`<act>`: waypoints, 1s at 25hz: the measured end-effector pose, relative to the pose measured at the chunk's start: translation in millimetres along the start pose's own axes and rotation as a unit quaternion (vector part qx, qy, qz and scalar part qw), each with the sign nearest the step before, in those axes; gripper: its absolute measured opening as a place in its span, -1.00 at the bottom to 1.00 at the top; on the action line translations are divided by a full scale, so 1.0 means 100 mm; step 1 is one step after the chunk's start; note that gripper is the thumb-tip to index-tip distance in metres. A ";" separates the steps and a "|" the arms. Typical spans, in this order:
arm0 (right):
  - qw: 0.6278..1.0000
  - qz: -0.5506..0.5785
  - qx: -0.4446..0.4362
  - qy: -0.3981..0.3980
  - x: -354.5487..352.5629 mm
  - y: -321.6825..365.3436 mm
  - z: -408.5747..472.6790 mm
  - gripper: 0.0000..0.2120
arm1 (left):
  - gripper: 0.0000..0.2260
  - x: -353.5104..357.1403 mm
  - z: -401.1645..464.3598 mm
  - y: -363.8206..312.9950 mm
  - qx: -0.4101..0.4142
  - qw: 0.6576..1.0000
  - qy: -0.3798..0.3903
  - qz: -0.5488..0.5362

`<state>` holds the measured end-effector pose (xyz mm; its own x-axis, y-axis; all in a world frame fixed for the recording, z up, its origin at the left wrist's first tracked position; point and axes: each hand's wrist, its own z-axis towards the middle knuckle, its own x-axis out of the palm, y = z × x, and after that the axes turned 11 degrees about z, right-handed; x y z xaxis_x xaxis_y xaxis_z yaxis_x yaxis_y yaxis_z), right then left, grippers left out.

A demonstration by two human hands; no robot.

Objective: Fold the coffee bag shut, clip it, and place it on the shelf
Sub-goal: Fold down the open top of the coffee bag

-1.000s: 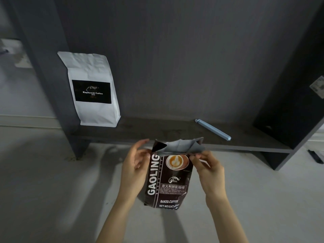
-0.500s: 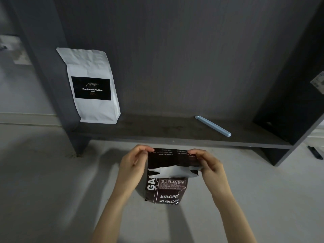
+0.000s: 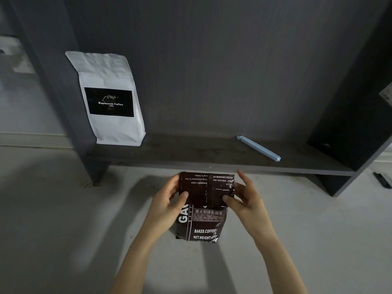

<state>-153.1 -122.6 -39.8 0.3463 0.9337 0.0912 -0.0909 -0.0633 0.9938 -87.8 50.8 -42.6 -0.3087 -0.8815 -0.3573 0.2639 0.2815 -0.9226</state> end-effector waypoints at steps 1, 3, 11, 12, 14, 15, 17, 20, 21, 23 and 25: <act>1.000 0.013 0.010 -0.014 0.00 -0.02 0.00 -0.49 | -0.63 0.00 0.00 0.02 -0.004 1.000 -0.005 0.007; 0.999 0.005 0.013 -0.046 -0.03 -0.06 -0.01 -0.69 | -0.69 0.01 0.01 0.04 -0.007 0.999 -0.023 0.031; 0.994 -0.014 0.006 -0.108 -0.06 -0.03 0.03 -0.96 | -0.86 0.04 0.10 0.00 -0.019 0.993 -0.105 0.043; 0.994 -0.016 0.001 -0.110 -0.07 -0.03 0.05 -0.96 | -0.88 0.06 0.11 0.00 -0.022 0.994 -0.101 0.038; 0.993 -0.014 0.003 -0.115 -0.11 -0.06 0.06 -0.93 | -0.89 0.13 0.13 0.00 -0.022 0.995 -0.092 0.033; 0.993 -0.008 0.009 -0.119 -0.13 -0.09 0.06 -0.90 | -0.87 0.18 0.13 0.00 -0.024 0.995 -0.092 0.036; 0.992 -0.003 0.012 -0.126 -0.15 -0.15 0.07 -0.85 | -0.85 0.26 0.17 0.03 -0.025 0.993 -0.106 0.051; 0.992 -0.006 -0.003 -0.124 -0.16 -0.18 0.11 -0.83 | -0.86 0.30 0.21 0.04 -0.030 0.991 -0.116 0.065; 0.992 -0.008 -0.009 -0.122 -0.15 -0.18 0.12 -0.82 | -0.84 0.30 0.21 0.04 -0.029 0.991 -0.117 0.063; 0.994 -0.022 -0.020 -0.106 -0.14 -0.17 0.12 -0.81 | -0.79 0.28 0.21 0.03 -0.030 0.991 -0.122 0.056; 0.996 -0.043 -0.034 -0.075 -0.17 -0.13 0.15 -0.82 | -0.75 0.24 0.22 0.04 -0.028 0.991 -0.117 0.051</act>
<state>-143.8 -143.4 -53.1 0.4913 0.8708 0.0197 -0.1166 0.0434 0.9922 -74.0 21.9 -51.7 -0.0611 -0.9095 -0.4112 0.2286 0.3883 -0.8927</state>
